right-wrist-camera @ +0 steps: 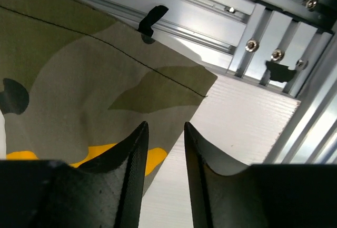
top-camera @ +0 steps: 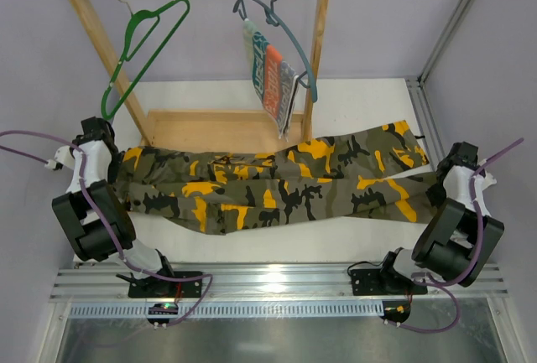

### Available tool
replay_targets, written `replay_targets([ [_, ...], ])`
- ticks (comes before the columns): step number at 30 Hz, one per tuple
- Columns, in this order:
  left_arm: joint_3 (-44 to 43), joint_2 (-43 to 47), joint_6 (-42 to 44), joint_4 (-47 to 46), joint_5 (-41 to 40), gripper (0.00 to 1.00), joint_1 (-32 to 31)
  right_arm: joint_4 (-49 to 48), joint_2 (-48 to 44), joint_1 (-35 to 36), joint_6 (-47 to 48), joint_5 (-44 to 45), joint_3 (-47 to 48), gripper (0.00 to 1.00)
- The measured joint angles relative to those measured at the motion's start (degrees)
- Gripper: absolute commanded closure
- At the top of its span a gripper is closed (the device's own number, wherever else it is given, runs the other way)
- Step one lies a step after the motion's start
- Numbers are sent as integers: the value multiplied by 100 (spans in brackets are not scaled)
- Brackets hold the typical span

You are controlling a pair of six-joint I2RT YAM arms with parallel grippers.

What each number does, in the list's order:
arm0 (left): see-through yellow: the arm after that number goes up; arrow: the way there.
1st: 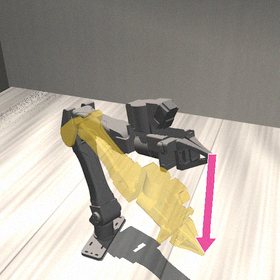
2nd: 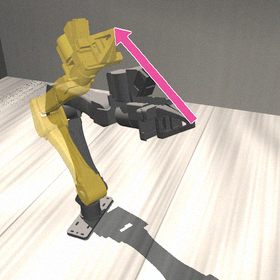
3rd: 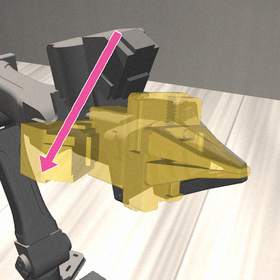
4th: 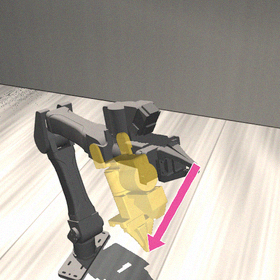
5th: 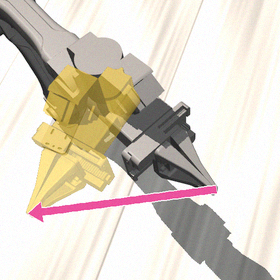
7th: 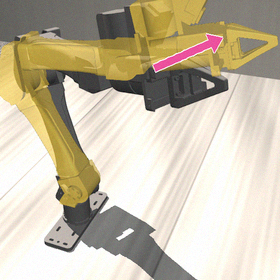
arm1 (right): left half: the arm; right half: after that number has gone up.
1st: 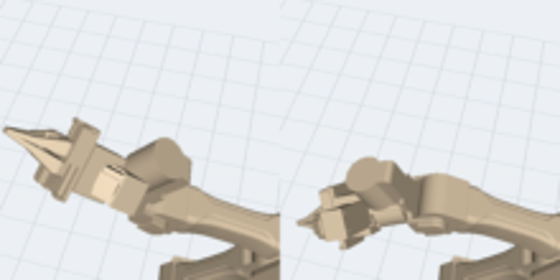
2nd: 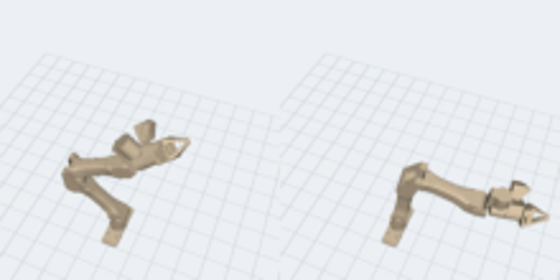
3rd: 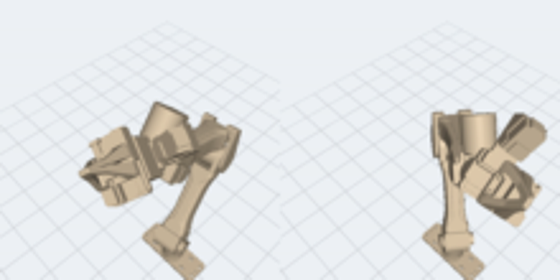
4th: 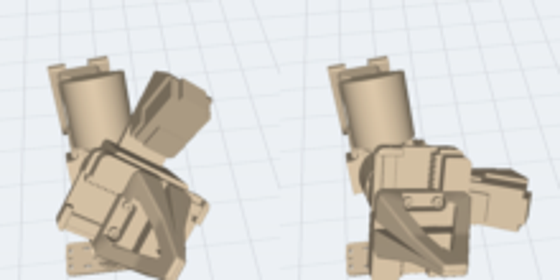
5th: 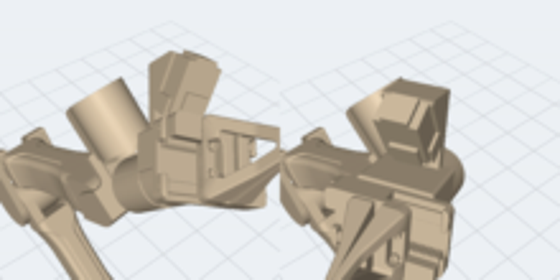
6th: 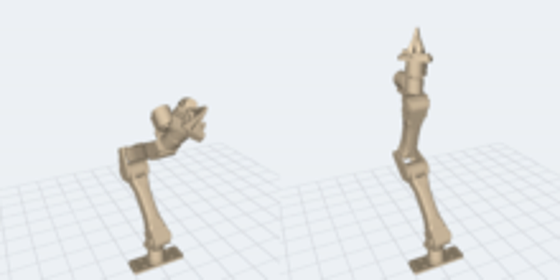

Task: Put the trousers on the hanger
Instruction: Fold the trousers

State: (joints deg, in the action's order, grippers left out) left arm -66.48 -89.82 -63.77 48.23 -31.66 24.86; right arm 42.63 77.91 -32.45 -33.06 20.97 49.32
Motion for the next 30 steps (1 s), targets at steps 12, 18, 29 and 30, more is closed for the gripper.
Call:
replay_targets([
  [12, 52, 76, 24, -63, 72, 100, -2, -846, 175, -31, -378, -175, -946, 52],
  [18, 52, 96, 66, -63, 72, 99, -7, -883, 164, -33, -450, -116, -964, 50],
  [29, 52, 98, 76, -59, 81, 100, -15, -1220, 190, -35, -647, 164, -1045, 96],
  [30, 52, 98, 76, -59, 81, 100, -17, -1220, 190, -35, -656, 203, -1045, 96],
])
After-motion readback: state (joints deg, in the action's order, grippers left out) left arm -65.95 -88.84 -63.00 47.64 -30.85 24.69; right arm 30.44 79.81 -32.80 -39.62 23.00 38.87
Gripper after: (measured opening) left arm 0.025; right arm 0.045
